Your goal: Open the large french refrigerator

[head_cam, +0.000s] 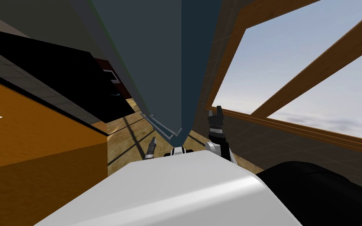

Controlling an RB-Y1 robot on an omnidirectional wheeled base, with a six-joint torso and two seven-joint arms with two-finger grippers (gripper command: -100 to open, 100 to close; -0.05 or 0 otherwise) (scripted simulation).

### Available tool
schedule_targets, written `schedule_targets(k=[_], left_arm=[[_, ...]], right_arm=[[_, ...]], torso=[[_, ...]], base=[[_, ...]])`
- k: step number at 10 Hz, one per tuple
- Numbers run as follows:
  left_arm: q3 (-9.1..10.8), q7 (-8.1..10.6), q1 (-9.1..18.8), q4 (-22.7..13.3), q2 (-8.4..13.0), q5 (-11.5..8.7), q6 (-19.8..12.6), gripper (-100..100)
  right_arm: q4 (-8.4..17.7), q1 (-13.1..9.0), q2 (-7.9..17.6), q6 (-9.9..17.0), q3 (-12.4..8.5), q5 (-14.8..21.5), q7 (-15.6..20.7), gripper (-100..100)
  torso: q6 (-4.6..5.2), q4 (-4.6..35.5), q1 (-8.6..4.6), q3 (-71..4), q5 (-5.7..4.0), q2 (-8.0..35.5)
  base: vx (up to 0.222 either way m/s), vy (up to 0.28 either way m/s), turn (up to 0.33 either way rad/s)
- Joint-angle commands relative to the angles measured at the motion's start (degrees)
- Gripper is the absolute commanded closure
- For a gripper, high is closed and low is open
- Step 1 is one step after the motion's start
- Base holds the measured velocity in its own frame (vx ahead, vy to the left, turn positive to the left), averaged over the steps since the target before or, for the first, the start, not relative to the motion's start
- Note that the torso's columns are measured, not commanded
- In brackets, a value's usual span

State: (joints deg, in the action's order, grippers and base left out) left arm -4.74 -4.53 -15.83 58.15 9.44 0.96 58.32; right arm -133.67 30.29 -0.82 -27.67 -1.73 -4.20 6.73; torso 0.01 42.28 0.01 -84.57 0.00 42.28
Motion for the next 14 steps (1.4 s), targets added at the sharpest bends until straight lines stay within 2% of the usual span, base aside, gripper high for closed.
schedule_targets(k=[1,3,6,9,12,14], left_arm=[[-0.13,0.07,0.56,-5.24,-1.72,-0.38,1.93,-100],[-0.15,0.13,0.93,-7.59,-2.56,-0.57,2.93,-100],[-0.2,0.28,1.88,-13.67,-5.46,-1.05,5.53,-100],[-0.24,0.4,2.58,-18.06,-8.8,-1.4,7.38,-100],[-0.26,0.46,2.99,-20.66,-12.01,-1.61,8.45,-100],[-0.35,0.46,2.56,-19.72,-11.81,-1.53,7.93,-100]], right_arm=[[0.0,0.0,0.0,0.0,0.0,0.0,0.0,0],[0.0,0.0,0.0,0.0,0.0,0.0,0.0,0],[0.0,0.0,0.0,0.0,-0.01,0.0,0.0,0],[0.0,0.0,0.0,0.0,0.0,0.0,0.0,0],[0.0,0.0,0.0,0.0,0.0,0.0,0.0,0],[0.0,0.0,0.0,0.0,0.0,0.0,0.0,0]], torso=[[-0.01,0.0,-0.04,0.0,0.0,0.0],[0.0,0.0,-0.07,0.0,-0.02,0.0],[-0.01,0.0,0.02,0.0,0.02,0.0],[-0.01,0.0,-0.09,0.01,-0.02,0.02],[-0.01,0.0,0.13,-0.01,0.04,-0.01],[0.01,0.01,-0.01,0.02,0.01,0.03]], base=[[0.002,-0.089,0.038],[0.002,-0.073,0.032],[0.003,-0.039,0.042],[0.0,-0.078,-0.004],[0.004,-0.038,0.039],[-0.005,-0.025,-0.029]])
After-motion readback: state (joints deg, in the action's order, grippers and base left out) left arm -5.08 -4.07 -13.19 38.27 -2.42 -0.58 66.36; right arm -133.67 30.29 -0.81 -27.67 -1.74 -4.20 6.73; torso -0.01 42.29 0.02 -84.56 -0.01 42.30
